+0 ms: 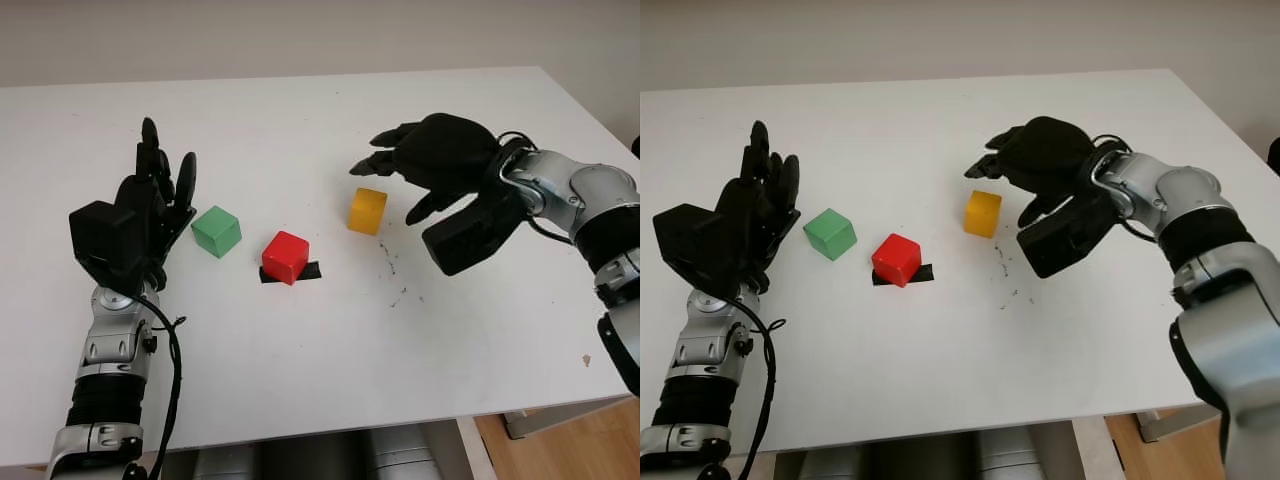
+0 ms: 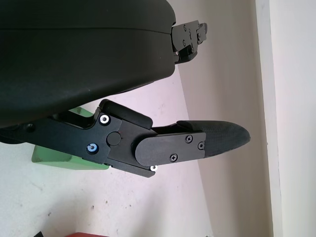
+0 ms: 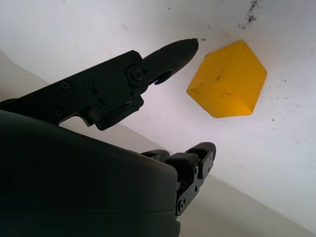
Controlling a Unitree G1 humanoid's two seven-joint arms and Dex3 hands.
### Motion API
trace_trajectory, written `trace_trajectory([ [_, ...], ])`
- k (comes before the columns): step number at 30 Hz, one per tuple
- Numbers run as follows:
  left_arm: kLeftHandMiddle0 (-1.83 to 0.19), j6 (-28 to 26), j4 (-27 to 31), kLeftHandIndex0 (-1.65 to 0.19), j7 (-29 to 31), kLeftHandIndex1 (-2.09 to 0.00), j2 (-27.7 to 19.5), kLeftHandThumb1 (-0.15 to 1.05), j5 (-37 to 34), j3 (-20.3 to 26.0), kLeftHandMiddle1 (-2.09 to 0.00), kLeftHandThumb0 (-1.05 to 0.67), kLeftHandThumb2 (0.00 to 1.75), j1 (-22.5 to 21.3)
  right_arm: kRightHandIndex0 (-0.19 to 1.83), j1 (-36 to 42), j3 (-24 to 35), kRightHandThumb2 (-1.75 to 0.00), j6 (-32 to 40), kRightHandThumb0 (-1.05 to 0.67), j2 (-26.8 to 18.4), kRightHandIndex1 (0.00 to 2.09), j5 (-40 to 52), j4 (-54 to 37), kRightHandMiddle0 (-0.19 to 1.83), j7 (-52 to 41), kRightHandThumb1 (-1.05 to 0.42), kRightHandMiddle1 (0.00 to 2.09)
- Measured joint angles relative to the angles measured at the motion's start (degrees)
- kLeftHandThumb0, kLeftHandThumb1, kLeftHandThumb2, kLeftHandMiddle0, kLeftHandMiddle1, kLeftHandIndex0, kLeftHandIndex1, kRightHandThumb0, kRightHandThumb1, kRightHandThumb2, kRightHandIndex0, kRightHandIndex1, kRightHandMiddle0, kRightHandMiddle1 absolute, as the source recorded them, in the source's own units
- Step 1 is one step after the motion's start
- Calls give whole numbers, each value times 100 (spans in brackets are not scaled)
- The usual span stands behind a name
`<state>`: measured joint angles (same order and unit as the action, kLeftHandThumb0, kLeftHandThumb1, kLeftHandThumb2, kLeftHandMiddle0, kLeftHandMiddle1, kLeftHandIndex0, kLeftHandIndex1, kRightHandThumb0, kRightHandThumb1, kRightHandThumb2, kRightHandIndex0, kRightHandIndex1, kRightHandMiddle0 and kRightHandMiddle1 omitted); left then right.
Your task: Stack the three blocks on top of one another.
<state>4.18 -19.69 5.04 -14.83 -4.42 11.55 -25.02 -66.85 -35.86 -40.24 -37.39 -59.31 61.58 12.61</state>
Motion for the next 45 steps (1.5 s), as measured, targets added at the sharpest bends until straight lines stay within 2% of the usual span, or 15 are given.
trace_trajectory([
  [8,19,11,-3,19,21,0,-2,105,2,4,0,-74,51,0,30,-168,-520,-6,12,-42,225,6,-419,412,41,1079,-83,10],
  [16,19,11,-3,19,30,0,-2,105,-4,7,0,-76,50,0,35,-210,-826,-5,35,-42,324,8,-534,649,49,1550,-80,12],
  [35,19,-26,102,19,34,0,-2,105,-19,57,0,-77,48,87,42,-224,-1102,-7,50,-32,462,9,-545,858,66,1683,-86,16],
  [42,19,-53,149,19,51,0,-2,105,-24,59,0,-77,49,102,44,-224,-1117,-6,86,-35,597,8,-491,1010,70,1670,-87,16],
  [45,19,-54,162,19,51,0,-2,105,-26,60,0,-78,49,120,46,-224,-1117,-6,103,-35,624,8,-483,1040,83,1703,-89,27],
])
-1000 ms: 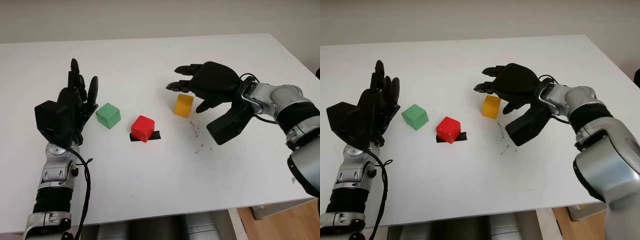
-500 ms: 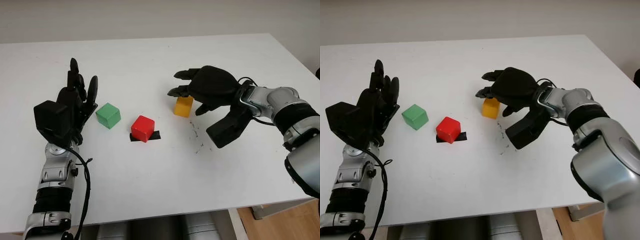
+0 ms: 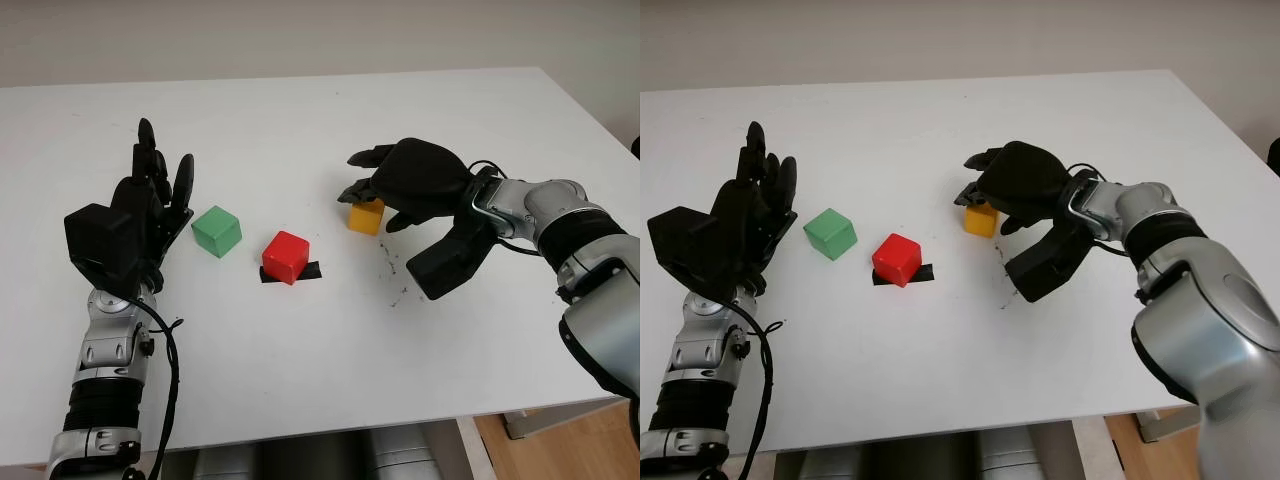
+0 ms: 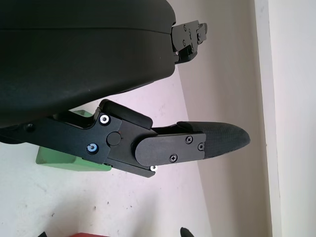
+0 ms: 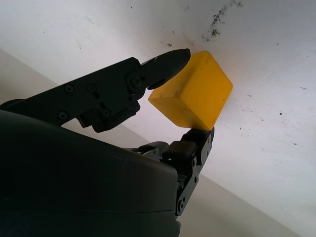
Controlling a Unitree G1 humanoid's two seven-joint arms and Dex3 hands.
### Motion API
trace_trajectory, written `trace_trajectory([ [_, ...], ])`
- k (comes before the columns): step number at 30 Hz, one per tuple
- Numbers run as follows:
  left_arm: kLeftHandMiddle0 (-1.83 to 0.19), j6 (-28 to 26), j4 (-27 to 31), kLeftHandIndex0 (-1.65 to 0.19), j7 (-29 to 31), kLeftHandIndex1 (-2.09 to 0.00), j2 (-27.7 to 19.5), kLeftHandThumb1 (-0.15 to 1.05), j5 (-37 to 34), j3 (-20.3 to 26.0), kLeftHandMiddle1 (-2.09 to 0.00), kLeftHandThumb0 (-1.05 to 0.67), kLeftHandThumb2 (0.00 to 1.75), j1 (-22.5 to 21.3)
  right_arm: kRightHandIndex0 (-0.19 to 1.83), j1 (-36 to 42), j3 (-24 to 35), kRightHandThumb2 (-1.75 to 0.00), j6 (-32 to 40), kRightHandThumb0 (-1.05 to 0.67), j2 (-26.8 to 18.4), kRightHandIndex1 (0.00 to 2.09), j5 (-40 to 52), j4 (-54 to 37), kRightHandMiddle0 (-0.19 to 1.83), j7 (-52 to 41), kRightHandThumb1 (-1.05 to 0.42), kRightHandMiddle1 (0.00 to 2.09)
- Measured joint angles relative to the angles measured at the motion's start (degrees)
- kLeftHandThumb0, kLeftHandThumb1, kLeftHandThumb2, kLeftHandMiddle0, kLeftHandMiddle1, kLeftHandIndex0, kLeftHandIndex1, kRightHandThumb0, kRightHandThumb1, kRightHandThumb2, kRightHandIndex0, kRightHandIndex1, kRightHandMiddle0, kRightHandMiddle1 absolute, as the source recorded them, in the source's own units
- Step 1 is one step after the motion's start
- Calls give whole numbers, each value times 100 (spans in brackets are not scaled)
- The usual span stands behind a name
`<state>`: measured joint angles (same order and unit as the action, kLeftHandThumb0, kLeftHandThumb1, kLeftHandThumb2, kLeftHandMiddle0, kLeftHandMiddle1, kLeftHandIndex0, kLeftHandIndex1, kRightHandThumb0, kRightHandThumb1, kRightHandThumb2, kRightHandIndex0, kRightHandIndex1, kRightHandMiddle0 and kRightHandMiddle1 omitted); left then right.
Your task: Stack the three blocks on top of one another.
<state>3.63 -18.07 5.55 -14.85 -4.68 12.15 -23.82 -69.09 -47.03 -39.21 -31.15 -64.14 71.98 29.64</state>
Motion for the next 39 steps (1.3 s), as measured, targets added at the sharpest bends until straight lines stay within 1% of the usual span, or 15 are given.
trace_trajectory([
  [2,19,0,7,19,2,0,0,105,0,1,0,-79,49,7,47,0,-2,-6,22,-35,16,7,0,10,67,69,-91,75],
  [3,19,-6,18,19,2,0,0,105,0,1,0,-79,49,8,47,0,-3,-6,38,-35,18,6,0,12,62,77,-92,89],
  [4,19,-8,28,19,2,0,0,105,0,1,0,-78,49,8,47,-1,-3,-5,54,-36,18,6,0,14,59,78,-91,101],
  [7,19,-15,33,19,-6,0,0,105,3,1,0,-77,49,9,47,-1,-7,-5,95,-36,18,6,0,31,56,103,-90,113],
  [12,19,-28,36,19,-27,0,0,105,14,-3,0,-78,50,9,47,-1,-21,-6,105,-34,15,6,1,58,54,145,-92,117],
  [18,19,-27,26,19,-2,0,0,105,12,-2,0,-79,49,8,49,-18,-21,-5,171,-34,2,7,1,57,54,61,-91,116],
  [20,19,-26,24,19,-3,0,0,105,12,-2,0,-79,49,8,49,-34,-21,-5,185,-34,-15,6,5,54,52,-4,-92,120],
  [24,19,-24,-19,19,-2,0,0,105,12,0,0,-79,49,7,48,-38,63,-6,197,-33,-68,5,175,49,53,-106,-91,111],
  [27,19,-20,-24,19,3,0,0,105,12,0,0,-78,49,7,46,-19,631,-5,56,-30,-69,4,1011,59,53,-809,-91,110],
  [29,19,-22,-24,19,-5,0,0,105,13,0,0,-78,49,6,45,24,1176,-5,-94,-28,-52,4,1776,50,53,-1360,-91,110],
  [32,19,-25,-23,19,-13,0,0,105,15,0,0,-78,49,7,43,164,1942,-5,-193,-28,44,4,2826,1,46,-2219,-91,125],
  [36,19,-27,-22,19,-2,0,0,105,6,3,0,-77,48,7,42,413,2508,-6,-198,-30,190,3,3616,-120,44,-3058,-92,131],
  [39,19,-28,-20,19,7,0,-1,105,0,5,0,-78,50,6,39,600,2878,-6,-124,-33,320,2,4188,-349,38,-3700,-94,143],
])
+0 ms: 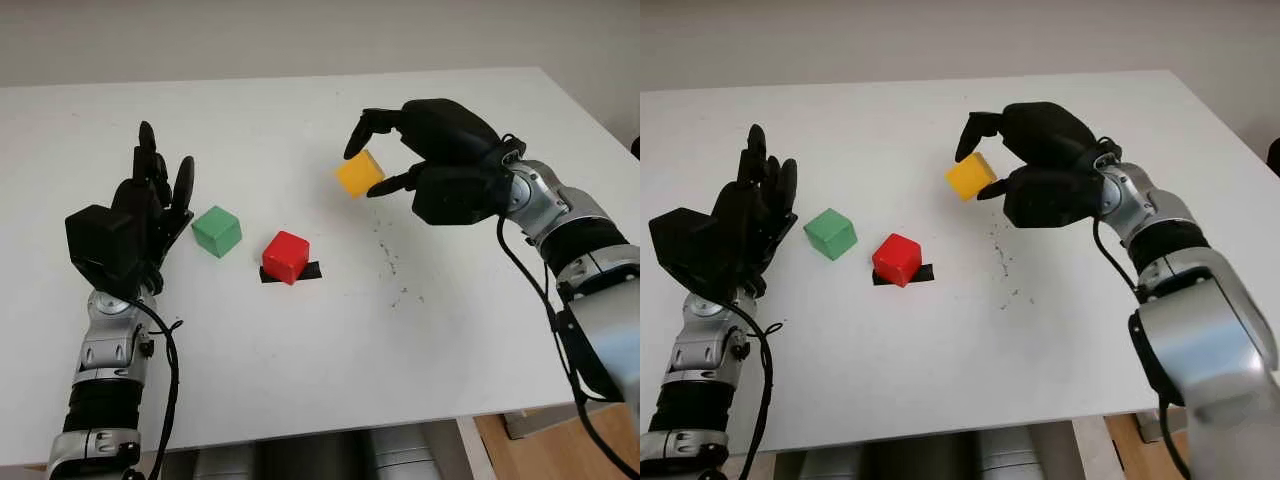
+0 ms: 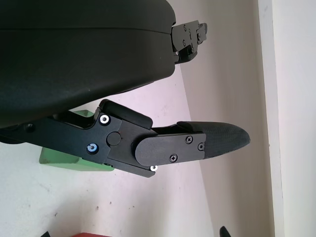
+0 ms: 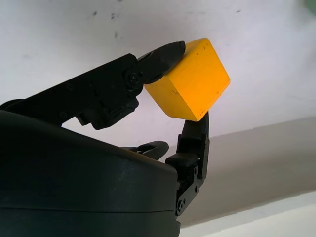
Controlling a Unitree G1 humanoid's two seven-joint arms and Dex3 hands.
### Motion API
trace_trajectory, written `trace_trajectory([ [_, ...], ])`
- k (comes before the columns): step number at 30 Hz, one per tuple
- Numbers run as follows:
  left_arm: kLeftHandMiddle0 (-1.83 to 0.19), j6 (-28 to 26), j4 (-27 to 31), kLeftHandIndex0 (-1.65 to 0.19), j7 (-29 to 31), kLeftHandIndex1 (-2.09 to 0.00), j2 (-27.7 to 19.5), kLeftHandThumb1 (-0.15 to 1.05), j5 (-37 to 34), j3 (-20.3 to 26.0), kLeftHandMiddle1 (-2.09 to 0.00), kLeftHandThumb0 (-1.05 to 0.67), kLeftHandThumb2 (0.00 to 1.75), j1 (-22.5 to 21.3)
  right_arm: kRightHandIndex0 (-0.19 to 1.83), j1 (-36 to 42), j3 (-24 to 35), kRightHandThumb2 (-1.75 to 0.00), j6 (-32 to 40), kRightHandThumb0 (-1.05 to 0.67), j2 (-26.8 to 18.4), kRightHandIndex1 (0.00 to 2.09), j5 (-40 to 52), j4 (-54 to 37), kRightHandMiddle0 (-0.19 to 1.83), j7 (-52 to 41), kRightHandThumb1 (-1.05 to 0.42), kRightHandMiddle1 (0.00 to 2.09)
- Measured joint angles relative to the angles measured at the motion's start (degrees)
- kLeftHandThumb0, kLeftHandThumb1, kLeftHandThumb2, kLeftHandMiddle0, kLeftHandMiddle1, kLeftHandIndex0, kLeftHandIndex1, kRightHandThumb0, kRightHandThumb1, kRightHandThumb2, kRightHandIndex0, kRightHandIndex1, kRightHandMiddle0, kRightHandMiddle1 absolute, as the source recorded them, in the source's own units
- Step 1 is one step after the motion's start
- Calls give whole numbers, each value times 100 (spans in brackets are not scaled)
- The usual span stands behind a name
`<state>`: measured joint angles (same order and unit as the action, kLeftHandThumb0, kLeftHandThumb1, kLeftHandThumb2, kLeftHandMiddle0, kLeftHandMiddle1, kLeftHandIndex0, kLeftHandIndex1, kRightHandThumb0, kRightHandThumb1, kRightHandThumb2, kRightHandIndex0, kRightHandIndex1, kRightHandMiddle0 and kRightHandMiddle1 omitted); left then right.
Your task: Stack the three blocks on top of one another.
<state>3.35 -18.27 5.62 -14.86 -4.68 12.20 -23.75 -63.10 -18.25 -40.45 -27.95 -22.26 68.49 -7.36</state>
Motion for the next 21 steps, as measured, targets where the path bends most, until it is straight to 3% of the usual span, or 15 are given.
trace_trajectory([
  [6,19,-6,1,19,29,0,-24,105,2,-1,0,-78,50,0,37,401,629,-6,636,-41,314,1,1099,-915,35,-1283,-96,147],
  [11,19,-20,1,19,37,0,-46,105,2,-2,0,-76,51,-1,38,745,801,-6,1558,-49,538,2,1535,-1717,37,-1960,-96,156],
  [21,19,-48,1,19,27,0,-66,105,5,-14,0,-78,51,-6,33,1324,1176,-6,4077,-43,1243,0,2737,-3262,31,-2884,-97,165],
])
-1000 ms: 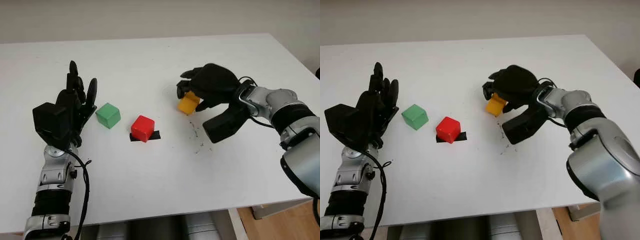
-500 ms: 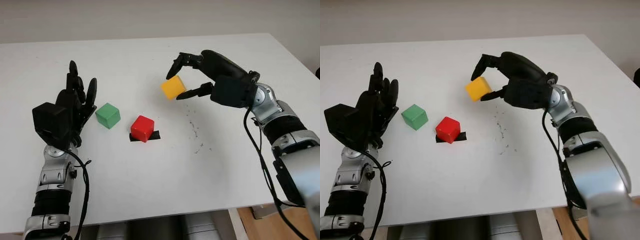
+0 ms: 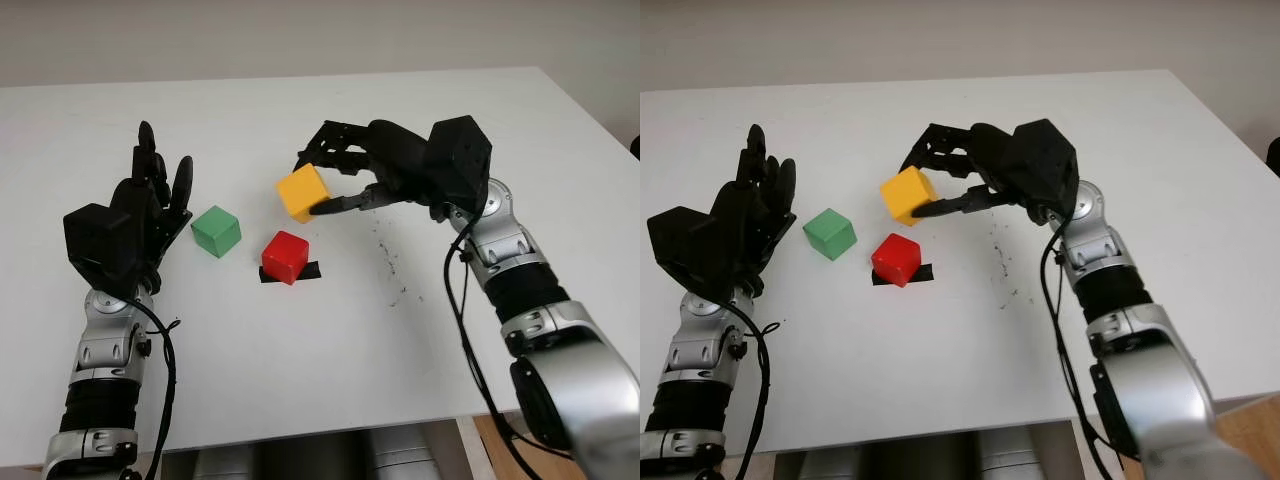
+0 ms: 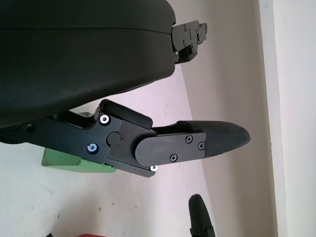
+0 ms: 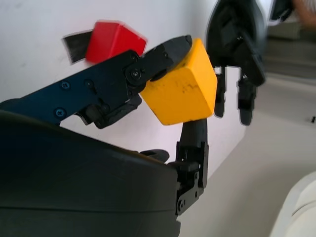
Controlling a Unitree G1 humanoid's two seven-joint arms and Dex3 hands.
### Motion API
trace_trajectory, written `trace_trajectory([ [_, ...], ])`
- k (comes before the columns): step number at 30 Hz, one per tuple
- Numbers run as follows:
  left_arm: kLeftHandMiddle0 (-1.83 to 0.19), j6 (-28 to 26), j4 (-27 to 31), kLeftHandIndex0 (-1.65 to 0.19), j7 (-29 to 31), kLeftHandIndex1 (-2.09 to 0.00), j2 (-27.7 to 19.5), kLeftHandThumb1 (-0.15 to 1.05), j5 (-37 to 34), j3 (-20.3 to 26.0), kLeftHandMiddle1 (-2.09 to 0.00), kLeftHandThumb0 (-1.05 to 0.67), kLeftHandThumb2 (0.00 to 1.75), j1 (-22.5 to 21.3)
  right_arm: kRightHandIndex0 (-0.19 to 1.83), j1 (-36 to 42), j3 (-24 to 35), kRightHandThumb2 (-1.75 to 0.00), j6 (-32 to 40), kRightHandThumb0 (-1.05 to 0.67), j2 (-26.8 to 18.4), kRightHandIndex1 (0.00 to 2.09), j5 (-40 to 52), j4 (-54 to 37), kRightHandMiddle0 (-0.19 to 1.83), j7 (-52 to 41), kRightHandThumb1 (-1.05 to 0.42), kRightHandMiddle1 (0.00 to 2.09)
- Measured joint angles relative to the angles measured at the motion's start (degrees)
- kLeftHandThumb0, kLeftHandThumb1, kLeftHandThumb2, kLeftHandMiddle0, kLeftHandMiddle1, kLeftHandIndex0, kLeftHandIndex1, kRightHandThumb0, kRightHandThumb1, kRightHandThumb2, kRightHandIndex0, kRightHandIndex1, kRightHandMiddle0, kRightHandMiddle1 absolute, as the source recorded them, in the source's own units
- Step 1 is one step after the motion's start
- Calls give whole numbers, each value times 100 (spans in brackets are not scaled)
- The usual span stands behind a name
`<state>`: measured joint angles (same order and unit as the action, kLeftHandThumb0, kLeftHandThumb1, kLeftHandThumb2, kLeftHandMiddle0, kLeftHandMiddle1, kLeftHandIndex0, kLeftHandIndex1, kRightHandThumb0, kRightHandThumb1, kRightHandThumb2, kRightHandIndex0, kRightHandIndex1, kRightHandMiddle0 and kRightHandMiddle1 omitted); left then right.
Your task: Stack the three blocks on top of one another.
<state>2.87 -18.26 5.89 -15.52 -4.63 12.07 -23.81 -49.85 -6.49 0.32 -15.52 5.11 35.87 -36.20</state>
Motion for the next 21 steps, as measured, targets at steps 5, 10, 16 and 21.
trace_trajectory([
  [5,19,-9,5,19,-28,0,-2,105,3,0,0,-78,50,1,28,263,32,-6,1091,-45,185,0,247,-623,31,-54,-98,164],
  [10,19,-4,6,19,-37,0,-2,105,4,1,0,-80,50,1,25,404,140,-6,2010,-45,373,1,508,-722,31,-14,-100,166],
  [16,19,-4,6,19,-38,0,-2,105,4,2,0,-80,50,1,28,525,242,-6,2111,-45,505,2,616,-723,30,81,-101,163],
  [21,19,-1,6,19,-36,0,-5,105,3,2,0,-79,50,2,22,607,275,-6,2072,-45,562,0,611,-706,25,186,-102,168],
])
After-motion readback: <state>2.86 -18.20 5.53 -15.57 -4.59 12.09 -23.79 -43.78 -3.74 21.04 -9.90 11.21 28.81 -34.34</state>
